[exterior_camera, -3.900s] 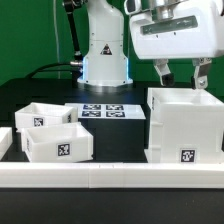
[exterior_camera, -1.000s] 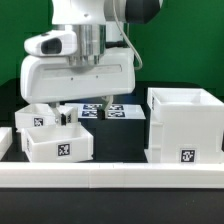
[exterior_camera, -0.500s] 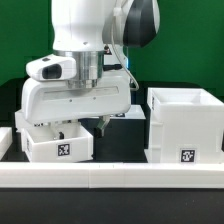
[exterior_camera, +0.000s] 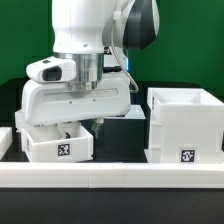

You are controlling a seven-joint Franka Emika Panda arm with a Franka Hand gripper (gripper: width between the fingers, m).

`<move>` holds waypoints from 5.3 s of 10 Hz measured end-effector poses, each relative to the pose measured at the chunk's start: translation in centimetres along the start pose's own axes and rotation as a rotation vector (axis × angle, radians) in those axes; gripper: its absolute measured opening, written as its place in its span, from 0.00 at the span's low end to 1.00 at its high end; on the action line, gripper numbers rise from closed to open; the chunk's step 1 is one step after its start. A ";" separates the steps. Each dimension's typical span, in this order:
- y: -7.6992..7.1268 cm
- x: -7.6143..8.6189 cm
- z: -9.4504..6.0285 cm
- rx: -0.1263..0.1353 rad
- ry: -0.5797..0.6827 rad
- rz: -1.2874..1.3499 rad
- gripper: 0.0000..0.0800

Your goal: Assemble drawer

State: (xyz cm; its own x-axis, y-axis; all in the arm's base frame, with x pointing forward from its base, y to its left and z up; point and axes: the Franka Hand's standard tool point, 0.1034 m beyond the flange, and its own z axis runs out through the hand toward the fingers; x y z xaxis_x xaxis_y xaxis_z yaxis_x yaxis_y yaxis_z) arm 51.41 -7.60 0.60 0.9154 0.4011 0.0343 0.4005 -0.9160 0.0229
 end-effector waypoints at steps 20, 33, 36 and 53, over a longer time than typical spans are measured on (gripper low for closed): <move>-0.9 2.0 -2.5 0.015 -0.034 -0.572 0.05; -2.5 2.7 -1.3 -0.005 -0.045 -1.118 0.05; -2.7 2.9 -1.1 -0.016 -0.033 -1.114 0.05; -4.8 5.7 -1.0 -0.008 -0.018 -1.073 0.05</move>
Offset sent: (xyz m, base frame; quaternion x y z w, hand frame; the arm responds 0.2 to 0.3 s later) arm -0.0020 0.0039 0.0106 0.0021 -0.0029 0.0180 0.9998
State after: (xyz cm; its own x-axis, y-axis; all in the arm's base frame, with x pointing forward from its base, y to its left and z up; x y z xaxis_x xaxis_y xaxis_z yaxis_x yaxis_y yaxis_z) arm 54.65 -0.88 1.65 0.0861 0.9960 -0.0226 0.9956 -0.0852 0.0386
